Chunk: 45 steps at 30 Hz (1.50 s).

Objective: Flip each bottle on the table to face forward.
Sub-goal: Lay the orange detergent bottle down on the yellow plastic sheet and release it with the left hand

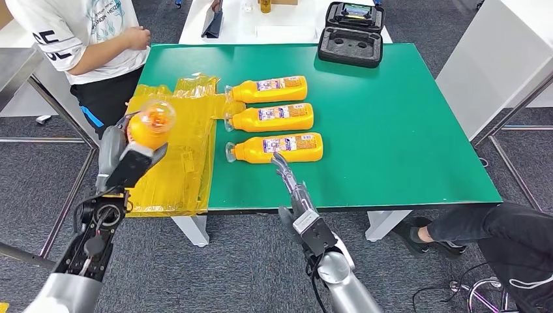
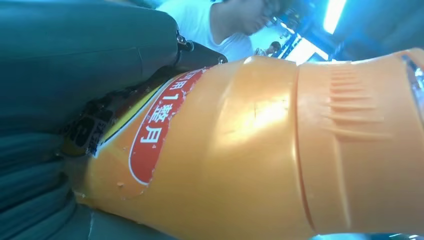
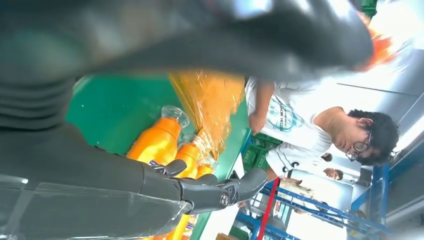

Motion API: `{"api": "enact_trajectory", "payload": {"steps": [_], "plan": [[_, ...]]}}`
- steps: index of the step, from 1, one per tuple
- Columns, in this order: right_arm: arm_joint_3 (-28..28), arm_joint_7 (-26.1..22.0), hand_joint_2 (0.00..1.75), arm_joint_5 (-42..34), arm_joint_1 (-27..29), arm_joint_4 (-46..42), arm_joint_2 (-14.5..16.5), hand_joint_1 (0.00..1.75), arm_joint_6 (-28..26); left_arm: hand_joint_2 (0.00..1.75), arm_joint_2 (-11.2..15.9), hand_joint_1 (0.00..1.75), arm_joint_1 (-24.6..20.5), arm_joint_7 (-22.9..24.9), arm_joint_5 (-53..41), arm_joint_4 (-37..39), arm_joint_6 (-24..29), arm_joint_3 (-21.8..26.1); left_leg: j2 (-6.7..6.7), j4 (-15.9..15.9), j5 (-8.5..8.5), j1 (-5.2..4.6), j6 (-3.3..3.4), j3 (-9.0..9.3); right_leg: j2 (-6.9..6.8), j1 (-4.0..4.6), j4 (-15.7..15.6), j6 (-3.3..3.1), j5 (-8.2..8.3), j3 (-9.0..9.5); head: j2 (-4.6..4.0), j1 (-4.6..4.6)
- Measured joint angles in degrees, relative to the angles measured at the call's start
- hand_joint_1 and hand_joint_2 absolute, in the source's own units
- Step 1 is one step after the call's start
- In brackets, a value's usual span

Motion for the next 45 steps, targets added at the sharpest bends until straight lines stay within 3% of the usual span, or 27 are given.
{"api": "enact_trajectory", "payload": {"steps": [7,17,32,45], "plan": [[-1.6,-0.15,1.75,0.05,0.79,-0.49,0.37,0.0,2.55,1.75,3.8,1.75,-7.77,3.47,-9.46,11.32,-1.14,-5.39,0.01,0.0,-0.01,-0.01,0.0,0.0,0.01,-0.01,0.0,0.0,0.0,-0.01,0.0,-0.01],[-3.56,-0.61,1.75,0.04,1.93,-0.4,0.74,0.0,4.16,1.75,4.35,1.75,-14.61,5.57,-13.12,23.37,-8.59,-12.17,0.02,0.0,-0.01,-0.01,0.0,-0.01,0.02,-0.01,0.01,0.0,0.0,-0.02,0.0,-0.01],[-4.19,-0.16,1.75,-0.14,0.76,3.5,1.58,0.0,6.25,1.75,3.56,1.75,-13.63,15.03,-20.13,29.44,-10.61,-16.06,0.01,0.0,-0.01,-0.01,-0.01,-0.03,0.01,0.0,0.01,0.0,0.0,-0.01,0.0,0.0],[-4.11,0.04,1.75,0.49,-2.49,7.84,2.18,0.0,7.21,1.75,3.8,1.75,-12.23,14.71,-24.59,31.12,-15.17,-15.76,0.0,0.0,-0.01,-0.01,-0.01,-0.03,0.01,-0.01,0.01,0.0,0.01,0.02,0.0,-0.01]]}}
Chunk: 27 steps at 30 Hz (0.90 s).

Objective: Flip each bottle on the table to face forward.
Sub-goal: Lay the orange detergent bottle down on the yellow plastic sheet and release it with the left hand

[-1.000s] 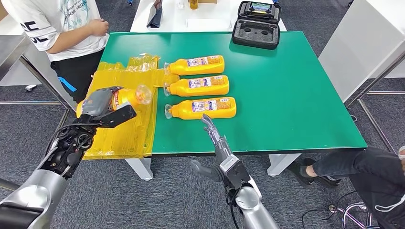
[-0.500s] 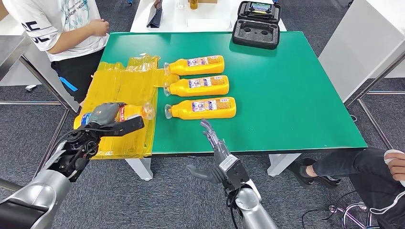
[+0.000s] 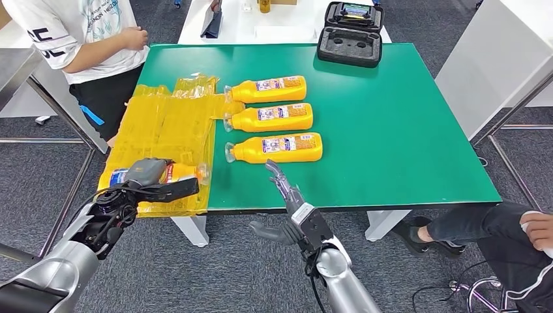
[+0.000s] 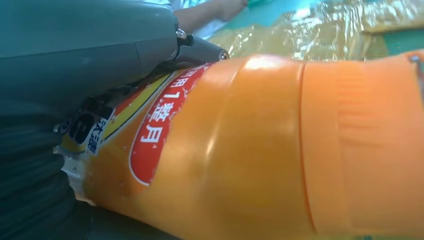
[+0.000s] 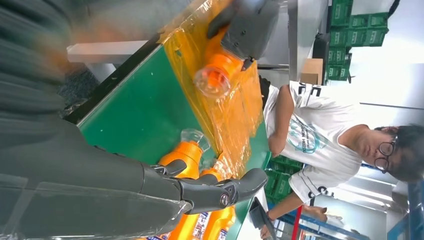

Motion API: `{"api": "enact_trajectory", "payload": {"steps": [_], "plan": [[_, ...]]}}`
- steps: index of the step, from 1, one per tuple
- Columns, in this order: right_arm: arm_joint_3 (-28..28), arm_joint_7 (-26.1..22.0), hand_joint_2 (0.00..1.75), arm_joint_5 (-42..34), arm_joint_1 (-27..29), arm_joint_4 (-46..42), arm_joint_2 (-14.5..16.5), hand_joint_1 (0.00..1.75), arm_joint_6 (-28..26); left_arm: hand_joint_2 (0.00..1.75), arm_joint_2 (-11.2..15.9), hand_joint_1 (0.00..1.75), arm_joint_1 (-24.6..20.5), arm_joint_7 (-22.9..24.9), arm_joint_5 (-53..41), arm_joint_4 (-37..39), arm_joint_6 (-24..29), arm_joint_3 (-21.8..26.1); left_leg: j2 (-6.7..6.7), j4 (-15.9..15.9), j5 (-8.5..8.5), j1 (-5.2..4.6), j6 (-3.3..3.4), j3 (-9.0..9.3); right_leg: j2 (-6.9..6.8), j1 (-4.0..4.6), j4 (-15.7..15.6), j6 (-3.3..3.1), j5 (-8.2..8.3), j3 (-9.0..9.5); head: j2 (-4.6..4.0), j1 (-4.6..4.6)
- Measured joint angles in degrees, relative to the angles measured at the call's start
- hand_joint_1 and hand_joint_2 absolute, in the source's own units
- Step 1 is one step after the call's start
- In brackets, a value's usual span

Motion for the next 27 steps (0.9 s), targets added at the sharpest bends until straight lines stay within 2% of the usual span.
{"api": "enact_trajectory", "payload": {"steps": [15,17,20,22,24,25,26,27], "plan": [[0.91,1.04,1.75,0.61,-2.24,2.24,0.31,0.0,0.42,1.75,1.33,1.75,-1.66,-3.03,-3.4,0.9,-7.94,0.09,0.0,0.0,0.03,0.02,-0.03,0.04,0.0,0.01,0.04,-0.01,0.01,0.02,0.0,0.01],[1.05,1.04,1.75,0.6,-2.5,2.62,0.4,0.0,0.57,1.75,1.35,1.69,-2.24,-3.31,-3.74,1.44,-9.36,0.07,0.0,0.0,0.03,0.01,-0.03,0.04,0.0,0.01,0.04,-0.01,0.01,0.02,0.0,0.01],[1.27,1.07,1.75,0.59,-2.87,3.16,0.5,0.0,0.72,1.75,1.36,1.51,-3.01,-3.74,-4.04,2.46,-10.98,0.03,0.0,0.0,0.03,0.01,-0.03,0.04,0.0,0.01,0.04,-0.01,0.01,0.03,0.0,0.01],[1.37,1.1,1.75,0.59,-2.95,3.44,0.6,0.0,0.73,1.75,1.36,1.12,-3.23,-3.95,-4.08,2.98,-11.41,0.01,0.01,0.0,0.03,0.01,-0.03,0.05,0.0,0.01,0.04,-0.01,0.01,0.03,0.0,0.0],[1.38,1.13,1.75,0.58,-2.95,3.67,0.72,0.0,0.73,1.75,1.36,0.5,-3.36,-4.04,-4.08,3.34,-11.58,-0.02,0.01,0.0,0.03,0.01,-0.03,0.05,0.0,0.01,0.04,-0.01,0.01,0.03,0.0,0.0],[1.39,1.15,1.75,0.58,-2.96,3.77,0.77,0.0,0.74,1.75,1.36,0.26,-3.43,-4.07,-4.08,3.52,-11.65,-0.04,0.01,0.0,0.03,0.01,-0.03,0.05,0.0,0.01,0.04,-0.01,0.01,0.03,0.0,0.0],[1.39,1.18,1.75,0.58,-2.96,3.85,0.8,0.0,0.74,1.75,1.36,0.13,-3.49,-4.07,-4.08,3.67,-11.68,-0.05,0.0,0.0,0.03,0.01,-0.03,0.05,0.0,0.01,0.04,-0.01,0.01,0.03,0.0,0.0],[1.39,1.21,1.75,0.57,-2.95,3.92,0.82,0.0,0.74,1.75,1.36,0.07,-3.55,-4.05,-4.08,3.82,-11.71,-0.07,0.0,0.0,0.03,0.01,-0.03,0.06,0.0,0.01,0.04,-0.01,0.01,0.03,0.0,0.0]]}}
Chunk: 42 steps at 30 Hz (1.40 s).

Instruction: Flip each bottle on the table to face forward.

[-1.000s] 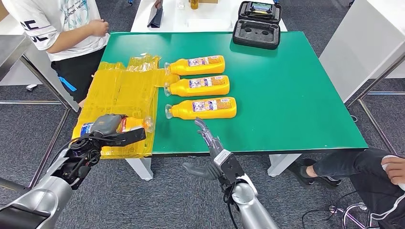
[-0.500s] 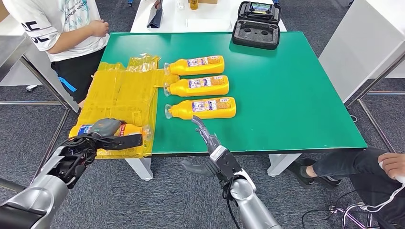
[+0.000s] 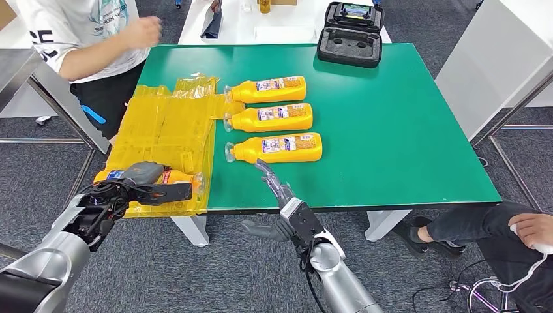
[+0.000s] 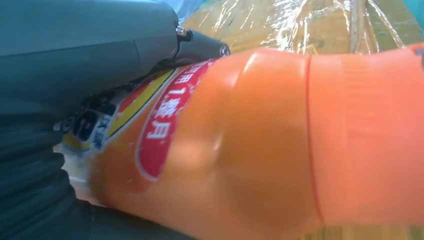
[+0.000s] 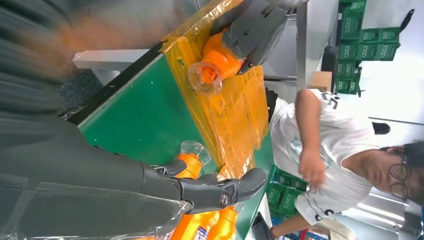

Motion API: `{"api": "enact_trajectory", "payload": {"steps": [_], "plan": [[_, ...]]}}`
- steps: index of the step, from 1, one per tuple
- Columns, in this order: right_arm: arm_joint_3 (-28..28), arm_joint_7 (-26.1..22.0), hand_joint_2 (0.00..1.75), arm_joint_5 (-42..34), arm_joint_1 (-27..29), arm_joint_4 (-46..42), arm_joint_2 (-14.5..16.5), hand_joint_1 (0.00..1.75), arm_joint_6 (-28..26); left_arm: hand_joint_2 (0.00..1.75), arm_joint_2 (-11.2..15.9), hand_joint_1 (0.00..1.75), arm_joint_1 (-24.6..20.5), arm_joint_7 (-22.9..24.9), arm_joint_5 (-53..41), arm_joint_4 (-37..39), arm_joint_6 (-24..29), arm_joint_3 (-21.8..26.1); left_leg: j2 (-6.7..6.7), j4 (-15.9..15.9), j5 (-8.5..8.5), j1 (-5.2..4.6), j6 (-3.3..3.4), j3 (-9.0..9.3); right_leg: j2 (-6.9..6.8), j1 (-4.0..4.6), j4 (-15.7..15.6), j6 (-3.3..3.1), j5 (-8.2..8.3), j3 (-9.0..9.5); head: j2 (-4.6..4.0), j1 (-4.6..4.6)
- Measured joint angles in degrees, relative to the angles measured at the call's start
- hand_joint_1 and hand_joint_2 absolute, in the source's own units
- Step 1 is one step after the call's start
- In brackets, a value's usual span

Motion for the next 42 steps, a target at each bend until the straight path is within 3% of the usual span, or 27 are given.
{"api": "enact_trajectory", "payload": {"steps": [17,26,33,37,42], "plan": [[0.0,1.83,1.75,-0.14,0.34,0.15,0.12,0.0,0.15,1.75,0.21,0.0,-0.07,1.14,0.56,0.87,0.2,-0.01,-0.01,-0.01,-0.01,0.0,0.0,0.04,0.0,0.0,0.0,0.0,0.0,0.06,0.0,0.01],[-0.07,2.87,1.75,-0.22,1.0,0.13,0.1,0.0,0.02,1.75,3.73,0.0,0.14,-5.98,2.6,-1.28,-6.51,-0.16,0.02,-0.02,-0.02,0.02,-0.02,0.24,0.02,0.03,0.01,-0.03,-0.01,0.19,0.0,0.0],[-0.43,4.2,1.75,-0.32,2.63,-1.16,0.1,0.0,-0.15,1.75,4.93,0.0,0.14,-8.45,4.18,-2.67,-8.91,-1.13,0.01,-0.02,-0.02,0.02,-0.02,0.28,0.02,0.02,0.0,-0.04,-0.02,0.23,0.0,0.01],[-0.87,4.63,1.75,-0.32,3.75,-2.19,0.1,0.0,-0.41,1.75,4.92,0.0,-0.02,-8.89,5.02,-2.75,-8.5,-1.79,0.01,-0.02,-0.01,0.02,-0.02,0.28,0.01,0.02,0.0,-0.04,-0.02,0.22,0.0,0.01],[-1.17,5.09,1.75,-0.09,5.02,-3.26,0.1,0.0,-0.42,1.75,4.28,0.0,0.33,-8.97,7.93,-2.9,-3.57,-2.08,0.01,-0.02,-0.02,0.01,-0.02,0.26,0.01,0.02,0.0,-0.04,-0.02,0.2,0.0,0.0]]}}
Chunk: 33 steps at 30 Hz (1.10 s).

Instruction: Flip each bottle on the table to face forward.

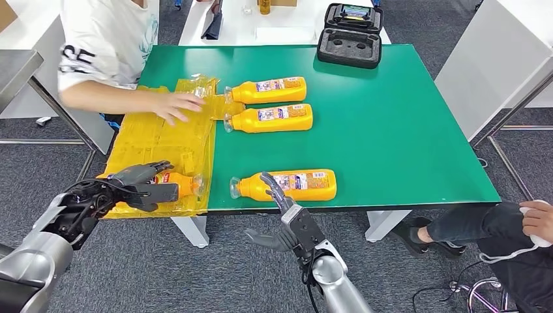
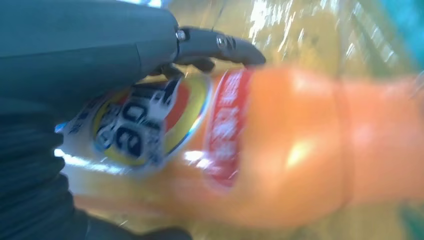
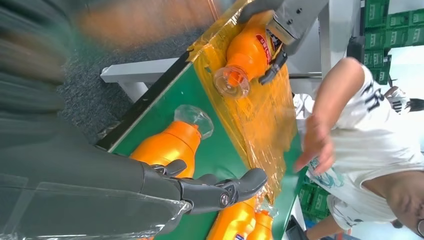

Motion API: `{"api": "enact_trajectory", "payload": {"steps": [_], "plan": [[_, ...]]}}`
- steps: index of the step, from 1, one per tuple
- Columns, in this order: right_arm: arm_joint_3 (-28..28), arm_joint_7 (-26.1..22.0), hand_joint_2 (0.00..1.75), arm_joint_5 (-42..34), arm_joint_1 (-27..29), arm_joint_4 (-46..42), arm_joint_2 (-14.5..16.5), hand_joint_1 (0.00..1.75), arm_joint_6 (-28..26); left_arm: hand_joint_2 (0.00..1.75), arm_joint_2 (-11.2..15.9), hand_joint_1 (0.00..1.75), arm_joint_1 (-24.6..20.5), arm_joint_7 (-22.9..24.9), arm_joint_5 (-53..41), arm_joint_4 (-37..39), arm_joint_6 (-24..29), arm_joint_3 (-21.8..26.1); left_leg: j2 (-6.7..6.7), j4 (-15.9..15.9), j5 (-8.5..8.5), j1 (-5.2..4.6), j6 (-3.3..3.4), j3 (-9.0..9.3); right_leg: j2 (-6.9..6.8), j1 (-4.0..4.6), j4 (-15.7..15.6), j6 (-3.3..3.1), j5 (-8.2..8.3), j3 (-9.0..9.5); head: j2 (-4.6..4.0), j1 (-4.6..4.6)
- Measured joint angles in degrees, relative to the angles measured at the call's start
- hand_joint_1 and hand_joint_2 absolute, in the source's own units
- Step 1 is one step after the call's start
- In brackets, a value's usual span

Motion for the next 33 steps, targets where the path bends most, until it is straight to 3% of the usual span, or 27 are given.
{"api": "enact_trajectory", "payload": {"steps": [5,8,14,19,33], "plan": [[-0.26,0.4,1.75,0.36,0.63,-0.76,0.02,0.0,0.07,1.75,-1.69,0.0,1.61,-0.97,3.72,-1.7,9.61,0.37,-0.01,0.0,0.0,-0.01,0.0,-0.04,0.0,-0.01,0.0,0.0,0.0,-0.03,0.0,0.01],[-0.31,0.55,1.75,0.46,0.68,-0.85,0.04,0.0,0.22,1.75,-2.85,0.0,2.53,-1.15,4.74,-3.01,12.73,1.13,-0.01,0.0,-0.01,-0.01,0.0,-0.06,0.0,-0.01,0.0,0.0,0.0,-0.03,0.0,0.01],[-0.52,0.63,1.75,0.54,0.4,-0.73,0.13,0.0,0.26,1.75,-3.54,0.0,3.82,-1.53,4.16,-3.72,7.55,2.09,0.0,0.0,-0.01,0.0,0.0,-0.07,-0.01,0.01,0.0,0.0,0.0,-0.03,0.0,0.01],[-0.91,0.85,1.75,0.54,0.33,-0.55,0.13,0.0,0.2,1.75,-2.38,0.0,3.79,-1.74,2.94,-3.74,3.37,2.2,0.0,0.0,-0.01,0.01,0.0,-0.06,0.0,0.02,0.0,0.0,0.0,-0.02,0.0,0.0],[-1.73,2.0,1.75,0.56,0.69,-0.44,0.17,0.0,-0.15,1.75,-0.25,0.0,3.82,-3.0,4.94,-5.7,0.88,2.75,-0.01,0.0,0.0,0.01,0.0,-0.03,0.0,0.01,0.0,0.0,0.0,-0.01,0.0,0.01]]}}
